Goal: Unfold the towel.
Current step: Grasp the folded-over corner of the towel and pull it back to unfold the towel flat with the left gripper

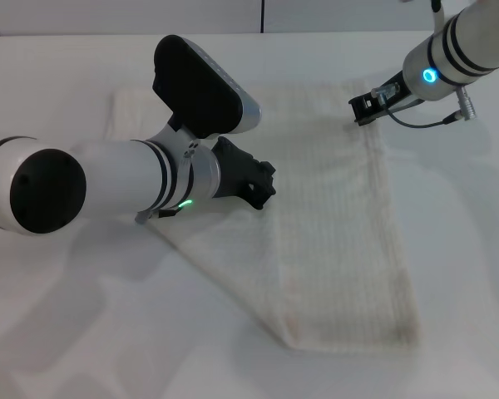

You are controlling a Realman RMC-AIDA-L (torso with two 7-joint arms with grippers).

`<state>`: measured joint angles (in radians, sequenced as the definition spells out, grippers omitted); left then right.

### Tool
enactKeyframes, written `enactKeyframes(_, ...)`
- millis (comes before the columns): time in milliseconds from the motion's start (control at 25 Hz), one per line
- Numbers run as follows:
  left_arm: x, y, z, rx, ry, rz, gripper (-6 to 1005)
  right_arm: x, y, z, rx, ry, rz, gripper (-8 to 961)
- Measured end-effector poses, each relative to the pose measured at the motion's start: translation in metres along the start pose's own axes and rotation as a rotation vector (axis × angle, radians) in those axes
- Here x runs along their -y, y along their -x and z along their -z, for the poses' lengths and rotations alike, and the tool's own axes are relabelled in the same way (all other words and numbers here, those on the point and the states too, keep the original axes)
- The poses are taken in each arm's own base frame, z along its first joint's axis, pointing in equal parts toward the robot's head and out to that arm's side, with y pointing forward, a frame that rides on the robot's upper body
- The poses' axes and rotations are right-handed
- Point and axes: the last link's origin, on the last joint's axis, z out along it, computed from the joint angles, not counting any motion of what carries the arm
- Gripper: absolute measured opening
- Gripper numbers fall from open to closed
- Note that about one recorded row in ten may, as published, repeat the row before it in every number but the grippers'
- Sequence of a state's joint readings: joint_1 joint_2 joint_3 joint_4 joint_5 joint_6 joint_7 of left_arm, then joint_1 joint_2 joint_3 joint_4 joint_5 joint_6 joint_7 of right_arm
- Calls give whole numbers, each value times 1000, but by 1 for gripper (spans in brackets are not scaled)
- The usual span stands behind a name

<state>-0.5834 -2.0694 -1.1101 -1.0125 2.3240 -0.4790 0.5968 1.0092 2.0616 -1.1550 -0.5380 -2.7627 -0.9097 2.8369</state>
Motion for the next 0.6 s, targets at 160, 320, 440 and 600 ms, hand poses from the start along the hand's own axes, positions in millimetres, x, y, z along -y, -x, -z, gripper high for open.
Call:
enactKeyframes(160,0,0,0,6,5,0,24,1,-1,0,-1,0,-1,-1)
enactKeyframes(320,-4,-9,5,-2,26,-14,-2,1,-1,0,1,-1,-2,-1)
enactKeyframes(440,-3,-18,20,14,43,-20,-2,1,-1,0,0,-1,-1,-1)
enactKeyframes(600,-6,-25,38,51,50,-32,-2,1,-1,0,-1,0,-1,-1)
